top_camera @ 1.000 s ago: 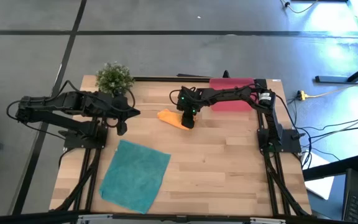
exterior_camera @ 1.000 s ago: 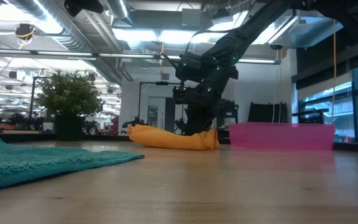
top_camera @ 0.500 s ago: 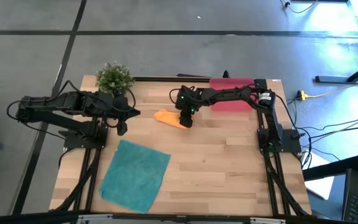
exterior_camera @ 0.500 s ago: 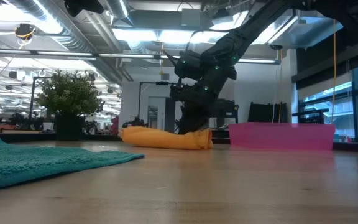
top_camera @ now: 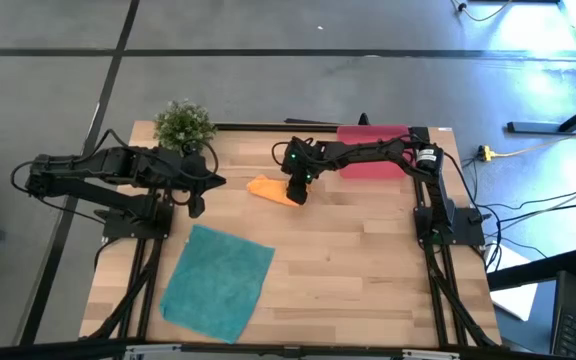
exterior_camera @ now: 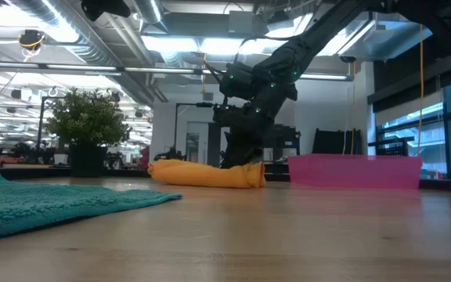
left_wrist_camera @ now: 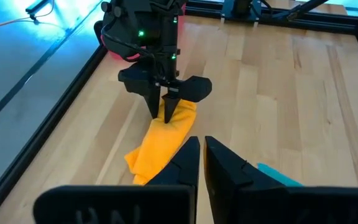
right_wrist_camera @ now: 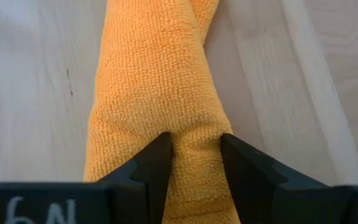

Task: Roll microfiber towels into tight, uniform cylinder then place into a basket
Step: Fold the orange microfiber towel

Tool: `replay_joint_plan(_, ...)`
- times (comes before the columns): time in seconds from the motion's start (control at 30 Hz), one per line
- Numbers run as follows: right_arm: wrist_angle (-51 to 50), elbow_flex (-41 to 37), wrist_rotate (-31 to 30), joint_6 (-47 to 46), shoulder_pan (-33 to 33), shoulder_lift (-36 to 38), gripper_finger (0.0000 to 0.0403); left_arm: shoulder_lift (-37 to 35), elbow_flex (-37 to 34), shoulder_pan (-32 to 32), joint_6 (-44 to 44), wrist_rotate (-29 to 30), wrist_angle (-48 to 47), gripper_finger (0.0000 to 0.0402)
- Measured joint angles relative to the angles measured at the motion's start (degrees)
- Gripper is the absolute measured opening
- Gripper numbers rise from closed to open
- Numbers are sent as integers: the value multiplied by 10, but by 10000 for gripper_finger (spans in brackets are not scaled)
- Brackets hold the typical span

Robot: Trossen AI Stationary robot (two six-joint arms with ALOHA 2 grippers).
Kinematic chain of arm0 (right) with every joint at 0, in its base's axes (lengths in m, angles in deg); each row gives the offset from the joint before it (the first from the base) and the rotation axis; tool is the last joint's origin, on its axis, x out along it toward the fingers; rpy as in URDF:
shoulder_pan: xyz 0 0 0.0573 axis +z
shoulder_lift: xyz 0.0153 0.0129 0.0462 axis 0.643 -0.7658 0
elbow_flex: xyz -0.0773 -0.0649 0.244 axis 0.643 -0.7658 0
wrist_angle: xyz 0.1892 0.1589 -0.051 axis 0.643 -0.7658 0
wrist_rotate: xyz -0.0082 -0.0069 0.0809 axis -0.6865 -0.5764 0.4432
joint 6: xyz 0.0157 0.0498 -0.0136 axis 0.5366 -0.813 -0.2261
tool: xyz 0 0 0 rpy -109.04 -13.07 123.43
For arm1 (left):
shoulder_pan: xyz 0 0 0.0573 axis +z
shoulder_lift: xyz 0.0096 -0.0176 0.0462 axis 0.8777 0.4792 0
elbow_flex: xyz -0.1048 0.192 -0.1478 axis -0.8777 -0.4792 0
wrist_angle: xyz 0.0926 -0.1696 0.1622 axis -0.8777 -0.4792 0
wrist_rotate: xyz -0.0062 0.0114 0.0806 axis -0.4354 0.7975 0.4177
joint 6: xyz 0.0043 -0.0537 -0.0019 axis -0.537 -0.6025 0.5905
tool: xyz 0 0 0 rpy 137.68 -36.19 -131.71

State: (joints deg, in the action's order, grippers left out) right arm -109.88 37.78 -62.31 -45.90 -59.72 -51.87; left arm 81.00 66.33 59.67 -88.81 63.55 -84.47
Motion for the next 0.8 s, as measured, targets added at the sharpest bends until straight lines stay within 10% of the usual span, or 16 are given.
replay_joint_plan(0.53,4,0,-23,-57,0,0,149,0,0,0,0,0,0,16)
replay_joint_plan(0.8,-42,45,-65,-41,0,0,237,0,0,0,0,0,0,8)
